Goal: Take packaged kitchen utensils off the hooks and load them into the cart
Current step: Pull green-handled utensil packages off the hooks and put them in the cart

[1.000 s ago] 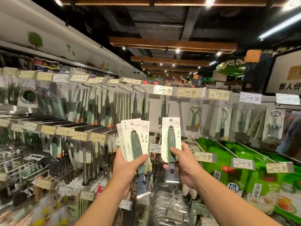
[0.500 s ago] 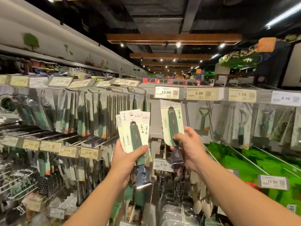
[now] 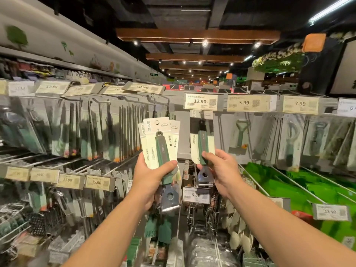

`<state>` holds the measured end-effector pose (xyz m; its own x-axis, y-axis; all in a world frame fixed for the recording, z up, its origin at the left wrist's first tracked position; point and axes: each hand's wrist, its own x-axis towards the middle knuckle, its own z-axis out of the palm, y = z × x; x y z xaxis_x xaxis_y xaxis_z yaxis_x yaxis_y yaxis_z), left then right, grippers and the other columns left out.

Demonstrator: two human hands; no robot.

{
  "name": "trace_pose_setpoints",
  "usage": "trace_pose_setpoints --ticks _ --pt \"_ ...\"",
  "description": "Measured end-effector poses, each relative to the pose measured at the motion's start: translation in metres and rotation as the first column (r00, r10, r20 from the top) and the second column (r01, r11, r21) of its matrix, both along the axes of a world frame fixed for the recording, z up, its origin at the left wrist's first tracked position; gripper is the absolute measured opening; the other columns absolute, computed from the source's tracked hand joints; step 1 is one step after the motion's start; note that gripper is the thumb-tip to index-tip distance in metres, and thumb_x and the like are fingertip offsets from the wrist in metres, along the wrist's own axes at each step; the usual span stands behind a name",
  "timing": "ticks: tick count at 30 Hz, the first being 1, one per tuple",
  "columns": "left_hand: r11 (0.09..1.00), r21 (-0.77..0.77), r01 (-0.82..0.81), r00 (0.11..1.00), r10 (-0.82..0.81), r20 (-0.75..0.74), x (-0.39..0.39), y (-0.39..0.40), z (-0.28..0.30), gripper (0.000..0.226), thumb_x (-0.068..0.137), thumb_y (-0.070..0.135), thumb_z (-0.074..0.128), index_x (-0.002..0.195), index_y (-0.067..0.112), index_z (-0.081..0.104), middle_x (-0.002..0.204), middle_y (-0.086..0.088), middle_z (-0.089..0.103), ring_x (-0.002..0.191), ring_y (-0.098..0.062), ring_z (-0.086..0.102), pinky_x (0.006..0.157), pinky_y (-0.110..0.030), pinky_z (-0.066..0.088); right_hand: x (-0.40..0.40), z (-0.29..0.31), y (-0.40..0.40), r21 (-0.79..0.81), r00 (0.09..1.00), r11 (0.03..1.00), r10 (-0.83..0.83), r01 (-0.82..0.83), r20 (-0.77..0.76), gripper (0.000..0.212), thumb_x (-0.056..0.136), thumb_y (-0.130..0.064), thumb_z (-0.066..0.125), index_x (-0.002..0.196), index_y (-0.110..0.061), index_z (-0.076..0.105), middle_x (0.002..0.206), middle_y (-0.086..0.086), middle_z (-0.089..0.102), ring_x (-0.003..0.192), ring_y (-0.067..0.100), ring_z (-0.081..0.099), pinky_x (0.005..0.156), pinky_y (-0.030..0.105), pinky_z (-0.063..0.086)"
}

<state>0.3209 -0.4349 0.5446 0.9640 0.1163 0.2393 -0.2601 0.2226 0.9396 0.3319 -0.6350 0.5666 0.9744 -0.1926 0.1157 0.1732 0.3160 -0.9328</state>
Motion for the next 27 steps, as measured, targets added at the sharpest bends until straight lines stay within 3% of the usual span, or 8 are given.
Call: trace_pose_setpoints --ticks 6,10,15,17,19,21,23,27 --pt "0.998 0.02 0.061 0.998 -0.061 0.003 0.015 0.011 0.012 0.073 0.068 0.016 0.095 0.13 0.024 0.058 0.115 -0.003 0.078 0.105 -0.025 0.077 0.094 -0.054 0.061 0.015 0.009 0.008 -0.107 0.976 0.975 -0.203 0.195 -0.073 0.042 0.088 -0.011 0.078 0.117 -0.015 0.047 0.103 0.017 0.068 0.063 0.018 0.071 0.05 0.029 0.056" --pt "0.996 0.006 0.088 0.996 -0.088 -0.007 0.029 0.017 0.017 0.074 0.066 0.021 0.097 0.129 0.025 0.058 0.114 -0.002 0.079 0.104 -0.027 0.077 0.094 -0.057 0.061 0.03 0.013 0.012 -0.175 0.954 0.942 -0.298 0.286 -0.046 0.028 0.084 -0.016 0.082 0.096 -0.01 0.057 0.095 0.017 0.072 0.069 0.02 0.066 0.057 0.033 0.059" --pt "0.994 -0.016 0.11 0.994 -0.11 -0.018 0.047 0.019 0.015 0.073 0.068 0.019 0.096 0.13 0.024 0.059 0.114 -0.002 0.079 0.103 -0.024 0.077 0.095 -0.054 0.061 0.053 0.011 0.009 -0.173 0.95 0.948 -0.291 0.269 -0.118 0.045 0.08 -0.016 0.086 0.117 -0.003 0.064 0.096 0.009 0.076 0.073 0.015 0.073 0.055 0.024 0.054" --pt "0.993 -0.038 0.112 0.993 -0.114 -0.036 0.056 0.015 0.013 0.071 0.068 0.018 0.097 0.127 0.025 0.059 0.114 -0.002 0.079 0.104 -0.025 0.077 0.096 -0.054 0.061 0.066 0.007 0.006 -0.157 0.951 0.953 -0.279 0.258 -0.133 0.031 0.086 -0.011 0.08 0.113 -0.005 0.066 0.094 0.009 0.076 0.062 0.01 0.069 0.05 0.02 0.051" --pt "0.993 -0.057 0.105 0.993 -0.108 -0.055 0.065 0.01 0.012 0.069 0.068 0.019 0.099 0.124 0.026 0.06 0.114 -0.003 0.079 0.104 -0.026 0.077 0.096 -0.055 0.06 0.079 0.005 0.004 -0.124 0.952 0.96 -0.268 0.251 -0.146 0.015 0.092 -0.008 0.072 0.105 -0.009 0.064 0.095 0.011 0.074 0.065 0.013 0.07 0.055 0.024 0.055" --pt "0.993 -0.079 0.085 0.994 -0.09 -0.06 0.073 0.004 0.012 0.072 0.062 0.023 0.1 0.122 0.024 0.06 0.112 -0.004 0.079 0.103 -0.027 0.078 0.095 -0.057 0.06 0.095 0.002 0.0 -0.098 0.952 0.965 -0.255 0.242 -0.168 0.014 0.095 -0.011 0.068 0.107 -0.01 0.06 0.097 0.013 0.075 0.083 0.026 0.076 0.077 0.039 0.062" --pt "0.993 -0.095 0.066 0.996 -0.071 -0.056 0.082 -0.001 0.013 0.08 0.055 0.03 0.1 0.123 0.021 0.06 0.111 -0.004 0.08 0.103 -0.027 0.078 0.095 -0.059 0.06 0.114 -0.001 -0.005 -0.054 0.958 0.979 -0.203 0.196 -0.205 0.023 0.095 -0.013 0.068 0.115 -0.006 0.06 0.101 0.017 0.075 0.084 0.029 0.077 0.082 0.043 0.063" --pt "0.991 -0.125 0.056 0.993 -0.068 -0.094 0.1 -0.01 0.014 0.128 0.038 0.05 0.106 0.148 0.029 0.045 0.137 -0.009 0.068 0.116 -0.029 0.073 0.093 -0.058 0.06 0.15 0.002 -0.012 -0.015 0.963 0.993 -0.121 0.121 -0.241 0.011 0.098 -0.011 0.061 0.102 -0.003 0.067 0.104 0.02 0.069 0.06 0.015 0.061 0.058 0.028 0.054"
